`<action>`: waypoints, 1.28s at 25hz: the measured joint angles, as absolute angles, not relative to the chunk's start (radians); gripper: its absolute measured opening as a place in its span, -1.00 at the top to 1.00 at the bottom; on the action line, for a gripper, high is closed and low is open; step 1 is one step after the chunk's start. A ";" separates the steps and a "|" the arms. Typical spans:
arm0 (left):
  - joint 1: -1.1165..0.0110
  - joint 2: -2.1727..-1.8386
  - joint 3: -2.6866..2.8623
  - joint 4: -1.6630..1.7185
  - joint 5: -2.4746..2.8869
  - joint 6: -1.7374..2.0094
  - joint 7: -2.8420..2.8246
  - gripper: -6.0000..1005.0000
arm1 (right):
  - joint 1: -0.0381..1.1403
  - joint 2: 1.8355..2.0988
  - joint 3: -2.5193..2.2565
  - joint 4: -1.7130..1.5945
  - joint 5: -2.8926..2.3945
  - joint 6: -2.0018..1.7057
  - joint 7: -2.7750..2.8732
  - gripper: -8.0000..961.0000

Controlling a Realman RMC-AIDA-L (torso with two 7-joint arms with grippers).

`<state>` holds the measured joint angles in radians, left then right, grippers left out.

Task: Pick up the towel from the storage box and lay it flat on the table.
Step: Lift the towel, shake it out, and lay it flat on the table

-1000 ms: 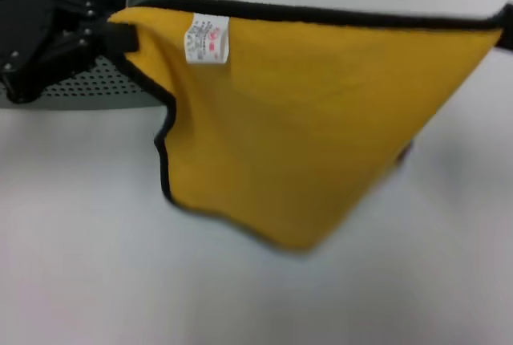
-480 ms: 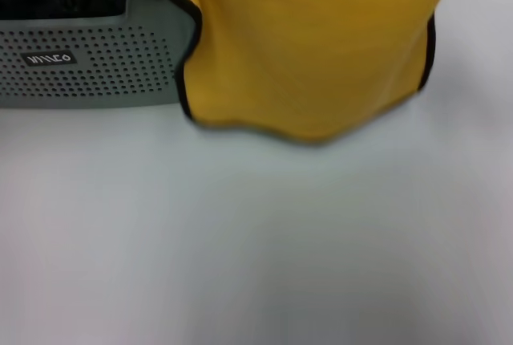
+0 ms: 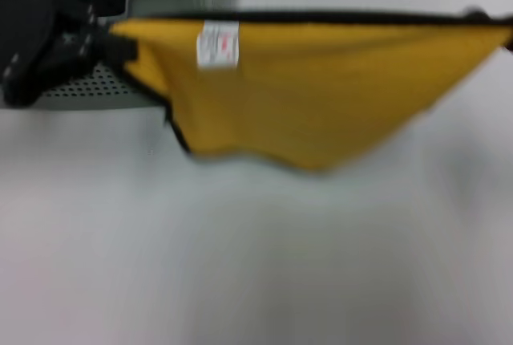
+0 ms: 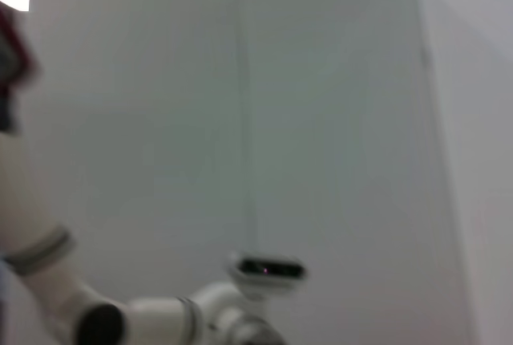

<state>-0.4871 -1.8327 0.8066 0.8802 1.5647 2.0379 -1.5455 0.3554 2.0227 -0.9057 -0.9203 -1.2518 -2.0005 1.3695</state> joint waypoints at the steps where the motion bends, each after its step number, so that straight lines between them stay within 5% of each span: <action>1: -0.465 -1.819 0.851 0.891 1.532 2.038 -1.541 0.93 | 0.346 2.024 -0.909 -0.924 -1.238 -2.037 1.382 0.97; 4: -0.426 -1.766 0.997 0.908 1.413 2.039 -1.550 0.93 | 0.325 2.027 -0.930 -0.931 -1.205 -2.100 1.411 0.97; 9: -0.447 -1.756 0.987 0.899 1.437 2.031 -1.626 0.93 | 0.329 2.020 -0.934 -0.838 -1.268 -1.990 1.352 0.97; 13: -0.535 -1.814 0.877 0.843 1.747 1.968 -1.682 0.93 | 0.411 2.020 -0.943 -0.647 -1.405 -1.860 1.271 0.97; 17: -0.613 -1.917 0.796 0.827 2.176 1.780 -1.707 0.93 | 0.484 2.024 -0.977 -0.475 -1.434 -1.707 1.190 0.97; 20: -0.643 -1.944 0.791 0.813 2.274 1.698 -1.725 0.93 | 0.522 2.026 -0.980 -0.426 -1.432 -1.614 1.157 0.97; 32: -0.663 -1.946 0.776 0.822 2.276 1.556 -1.760 0.93 | 0.597 2.023 -0.998 -0.414 -1.442 -1.372 1.166 0.97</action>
<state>-0.6634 -1.9464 0.7763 0.8222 2.2763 1.5556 -1.7604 0.5972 2.0231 -0.9979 -0.4140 -1.4421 -1.3722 1.1664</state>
